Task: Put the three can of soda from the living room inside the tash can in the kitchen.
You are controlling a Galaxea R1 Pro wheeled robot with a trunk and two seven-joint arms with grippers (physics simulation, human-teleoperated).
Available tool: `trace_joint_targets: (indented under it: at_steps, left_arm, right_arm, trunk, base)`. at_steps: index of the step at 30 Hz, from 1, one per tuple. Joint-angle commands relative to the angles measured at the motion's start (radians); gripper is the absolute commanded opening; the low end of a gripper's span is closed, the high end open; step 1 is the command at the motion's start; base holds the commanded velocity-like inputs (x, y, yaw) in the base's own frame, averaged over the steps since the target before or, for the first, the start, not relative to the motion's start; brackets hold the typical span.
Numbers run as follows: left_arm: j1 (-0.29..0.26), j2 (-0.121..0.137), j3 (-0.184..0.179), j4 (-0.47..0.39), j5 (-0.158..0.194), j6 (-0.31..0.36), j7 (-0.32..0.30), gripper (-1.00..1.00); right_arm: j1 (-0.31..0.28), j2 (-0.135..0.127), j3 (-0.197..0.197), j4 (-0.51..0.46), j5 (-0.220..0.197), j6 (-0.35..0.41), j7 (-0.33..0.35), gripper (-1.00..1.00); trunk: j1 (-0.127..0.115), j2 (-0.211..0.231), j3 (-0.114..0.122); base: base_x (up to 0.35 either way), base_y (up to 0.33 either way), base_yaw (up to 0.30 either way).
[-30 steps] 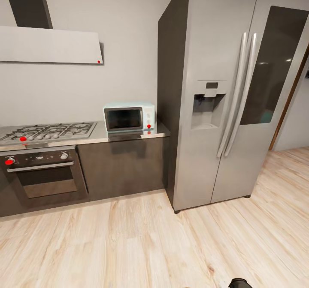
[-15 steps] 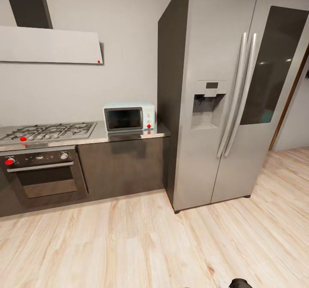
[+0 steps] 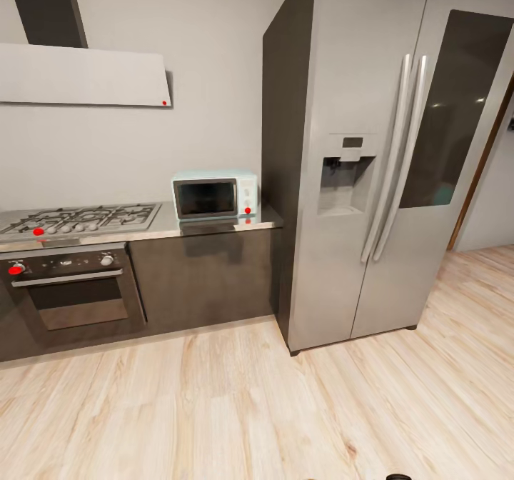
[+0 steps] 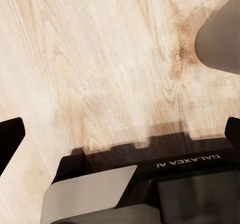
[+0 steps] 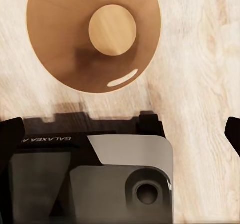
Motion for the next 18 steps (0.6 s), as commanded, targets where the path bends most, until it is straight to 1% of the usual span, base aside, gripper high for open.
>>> trace_joint_targets:
  at_steps: [1, 18]
  left_arm:
    - [0.0, 0.0, 0.0, 0.0, 0.0, 0.0, 0.0, 1.0]
    - [0.0, -0.001, 0.0, -0.001, -0.001, -0.001, 0.0, 1.0]
  right_arm:
    - [0.0, 0.0, 0.0, 0.0, 0.0, 0.0, 0.0, 1.0]
    - [0.0, -0.002, 0.001, 0.014, 0.002, 0.0, 0.0, 1.0]
  trunk:
    - [0.0, 0.0, 0.0]
    - [0.0, 0.0, 0.0]
  base:
    - [0.0, 0.0, 0.0]
    - [0.0, 0.0, 0.0]
